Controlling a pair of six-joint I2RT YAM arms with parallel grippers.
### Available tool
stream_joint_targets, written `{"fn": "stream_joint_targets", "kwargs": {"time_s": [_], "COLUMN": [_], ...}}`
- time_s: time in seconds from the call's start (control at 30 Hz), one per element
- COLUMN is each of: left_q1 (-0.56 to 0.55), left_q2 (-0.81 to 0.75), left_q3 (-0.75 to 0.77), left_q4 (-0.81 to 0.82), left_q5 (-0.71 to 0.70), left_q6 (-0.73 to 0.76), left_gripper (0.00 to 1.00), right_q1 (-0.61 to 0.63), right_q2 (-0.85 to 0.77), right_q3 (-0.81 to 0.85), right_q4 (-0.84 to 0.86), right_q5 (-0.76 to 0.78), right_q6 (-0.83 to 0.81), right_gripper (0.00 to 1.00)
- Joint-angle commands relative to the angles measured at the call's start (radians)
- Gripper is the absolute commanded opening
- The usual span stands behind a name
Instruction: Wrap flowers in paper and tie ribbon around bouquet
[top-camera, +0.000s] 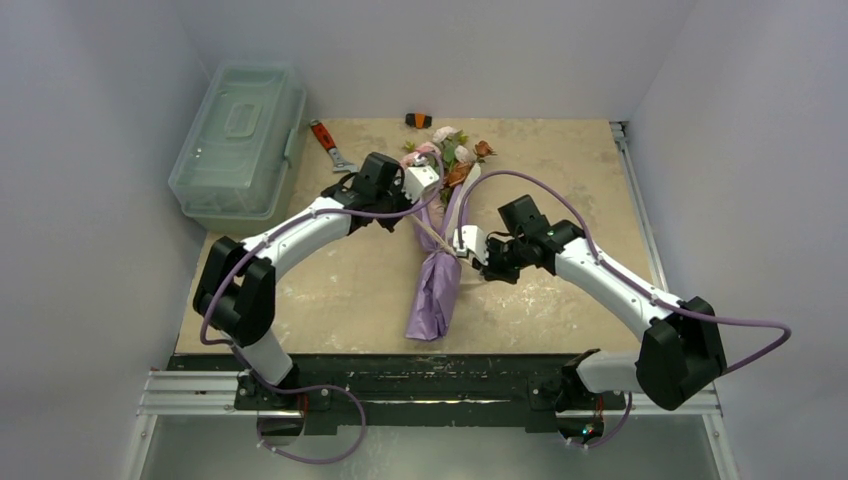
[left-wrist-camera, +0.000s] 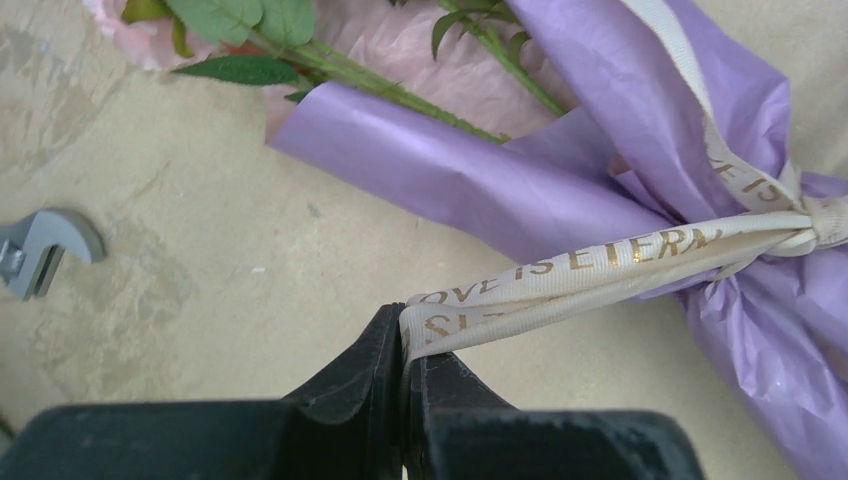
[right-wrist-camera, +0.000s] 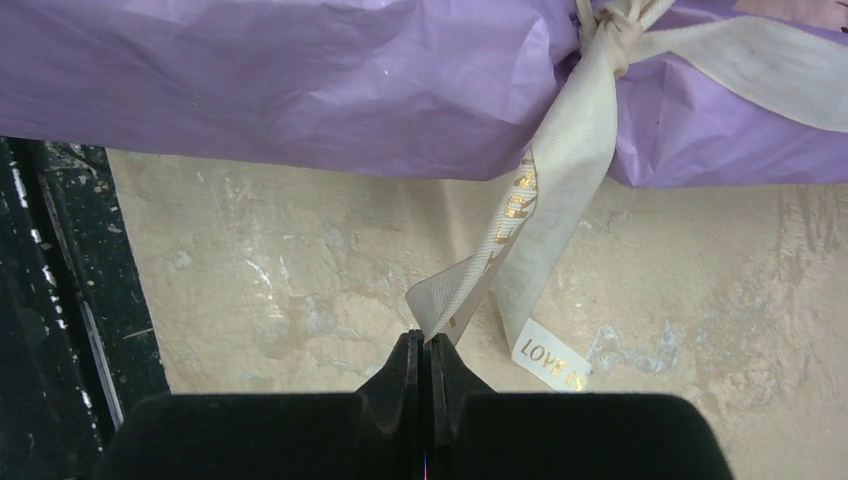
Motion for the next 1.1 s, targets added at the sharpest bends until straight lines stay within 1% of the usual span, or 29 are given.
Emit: {"fn": "stream_joint_targets", "kwargs": {"time_s": [0.0,0.17,0.23,0.33,0.43,0.77,1.07], "left_q1": [0.004,0.021,0.037,0.093,0.128,0.174,0.195], "left_q2": [-0.095,-0.138,-0.16,-0.187,-0.191,-0.17,-0.147], "left_q3": [0.004,-0.101,-0.169,-0.269,-0.324,-0.379,-0.409], "left_q4": [-0.031,-0.04,-0.014,0.036,0.052,0.051,0.058], "left_q5": [-0.154,-0.171,-0.135,-0.059,-0.026,-0.041,-0.042], "left_q6": [-0.041,-0.09,-0.117,-0.174,-0.188,-0.182,-0.174], "left_gripper": [0.0,0.0,0.0,0.0,0.0,0.0,0.0], "right_q1": [-0.015,-0.015,-0.015,-0.015,-0.015,-0.017,-0.027], "right_q2": [-0.024,-0.012,-0.009,-0.007,0.002,-0.002,-0.117], "right_q3": [-0.01,-0.065,-0.092,-0.13,-0.156,-0.189,-0.283], "right_q4": [-0.016,0.039,0.064,0.1,0.132,0.167,0.177], "right_q5": [0.041,0.032,0.036,0.052,0.058,0.058,0.058], "right_q6": [-0.02,0.003,0.01,0.014,0.019,0.023,0.028], "right_gripper": [0.0,0.0,0.0,0.0,0.0,0.0,0.0]}}
